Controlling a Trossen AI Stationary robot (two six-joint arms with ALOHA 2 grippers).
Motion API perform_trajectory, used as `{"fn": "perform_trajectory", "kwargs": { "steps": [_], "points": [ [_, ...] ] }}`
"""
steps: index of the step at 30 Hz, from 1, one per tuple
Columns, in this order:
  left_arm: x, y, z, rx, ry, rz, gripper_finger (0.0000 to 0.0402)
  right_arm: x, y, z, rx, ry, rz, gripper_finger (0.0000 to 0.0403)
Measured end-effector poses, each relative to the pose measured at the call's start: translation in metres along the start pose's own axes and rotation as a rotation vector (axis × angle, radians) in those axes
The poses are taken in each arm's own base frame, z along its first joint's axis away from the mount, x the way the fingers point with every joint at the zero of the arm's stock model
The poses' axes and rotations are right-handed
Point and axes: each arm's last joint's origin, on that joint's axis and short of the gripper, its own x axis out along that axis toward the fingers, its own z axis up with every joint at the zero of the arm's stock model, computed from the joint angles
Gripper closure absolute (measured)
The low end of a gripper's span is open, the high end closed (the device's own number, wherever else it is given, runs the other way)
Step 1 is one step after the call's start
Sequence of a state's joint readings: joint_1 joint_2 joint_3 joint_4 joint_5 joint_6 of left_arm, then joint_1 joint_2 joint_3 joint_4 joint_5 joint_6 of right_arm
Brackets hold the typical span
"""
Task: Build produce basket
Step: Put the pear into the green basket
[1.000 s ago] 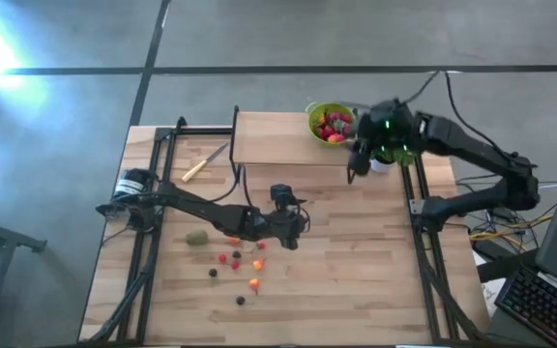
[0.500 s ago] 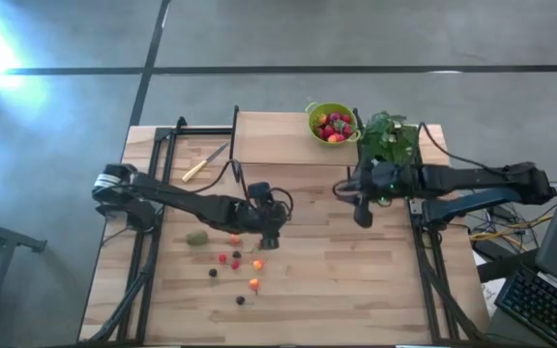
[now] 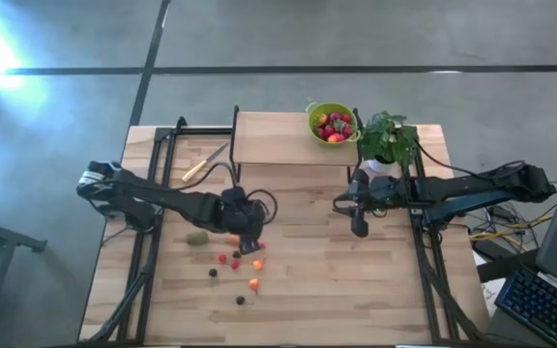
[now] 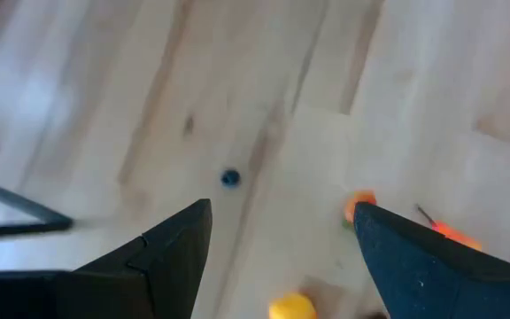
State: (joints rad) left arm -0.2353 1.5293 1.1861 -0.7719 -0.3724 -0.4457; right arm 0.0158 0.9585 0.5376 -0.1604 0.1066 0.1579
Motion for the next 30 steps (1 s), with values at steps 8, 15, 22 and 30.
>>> {"fn": "perform_trajectory", "kwargs": {
  "steps": [8,15,22,30],
  "points": [
    [-0.002,-0.009,-0.039,-0.125,0.001,-0.056,0.0119,0.0,0.0,-0.001,-0.004,0.001,0.0,0.0239],
    [0.005,-0.005,-0.067,-0.221,-0.019,-0.084,0.0119,0.0,0.0,0.001,-0.001,-0.017,0.003,0.0231],
    [0.025,0.001,-0.094,-0.284,0.034,-0.044,0.0119,0.0,0.0,0.001,-0.001,-0.018,0.003,0.0243],
    [0.042,0.0,-0.11,-0.318,-0.014,-0.127,0.0119,0.0,0.0,0.001,-0.002,-0.018,0.004,0.0267]
  ]
}}
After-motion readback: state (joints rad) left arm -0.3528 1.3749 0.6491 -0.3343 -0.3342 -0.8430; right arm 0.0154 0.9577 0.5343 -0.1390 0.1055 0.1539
